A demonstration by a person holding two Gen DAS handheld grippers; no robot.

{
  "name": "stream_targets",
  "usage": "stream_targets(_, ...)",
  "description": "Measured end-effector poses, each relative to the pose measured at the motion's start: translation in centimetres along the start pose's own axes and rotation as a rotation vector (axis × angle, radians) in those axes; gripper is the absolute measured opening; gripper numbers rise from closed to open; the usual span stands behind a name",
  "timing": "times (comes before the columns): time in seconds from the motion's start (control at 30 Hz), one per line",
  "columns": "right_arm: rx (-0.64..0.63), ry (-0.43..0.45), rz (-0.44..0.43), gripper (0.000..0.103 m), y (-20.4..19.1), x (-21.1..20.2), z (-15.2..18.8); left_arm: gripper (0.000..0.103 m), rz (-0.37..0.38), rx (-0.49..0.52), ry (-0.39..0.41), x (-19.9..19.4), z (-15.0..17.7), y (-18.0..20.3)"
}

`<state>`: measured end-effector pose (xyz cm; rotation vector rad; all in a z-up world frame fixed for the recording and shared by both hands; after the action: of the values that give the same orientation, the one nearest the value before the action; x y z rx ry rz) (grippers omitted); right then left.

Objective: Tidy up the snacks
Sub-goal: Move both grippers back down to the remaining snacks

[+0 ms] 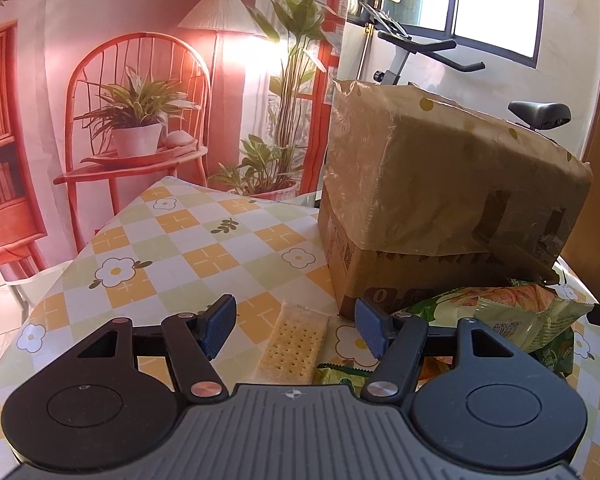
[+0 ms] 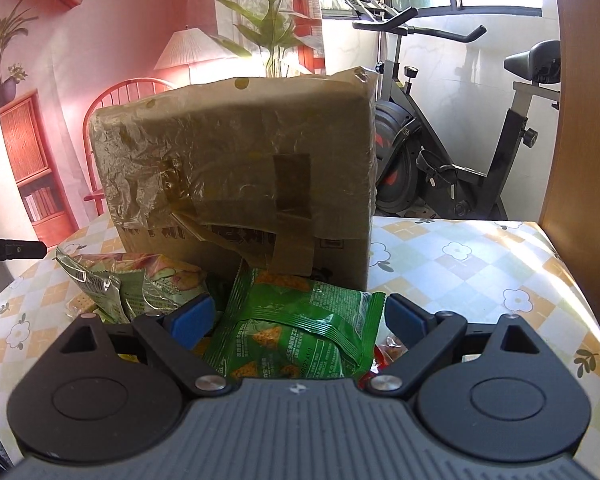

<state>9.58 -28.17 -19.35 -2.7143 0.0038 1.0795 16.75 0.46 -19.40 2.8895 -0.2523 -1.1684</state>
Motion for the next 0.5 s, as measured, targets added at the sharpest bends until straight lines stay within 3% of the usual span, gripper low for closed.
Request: stream_targets(0.5, 0.031, -0.059, 0.014, 0.094, 1.9, 1.3, 1.8, 0.068, -0.005, 0.005, -0.037, 0.9, 0.9, -0.8)
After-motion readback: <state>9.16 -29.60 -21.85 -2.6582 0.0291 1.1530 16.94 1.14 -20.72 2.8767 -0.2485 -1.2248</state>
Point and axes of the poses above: each gripper's, at about its wrist camera, not at the fingertips, and x roughly the way its jaws point, y to its right, z to its underside, the point moved 5 cm from there along x, roughly the way its jaws point, and after that the axes turned 10 degrees about -y, right-handed, at the moved point
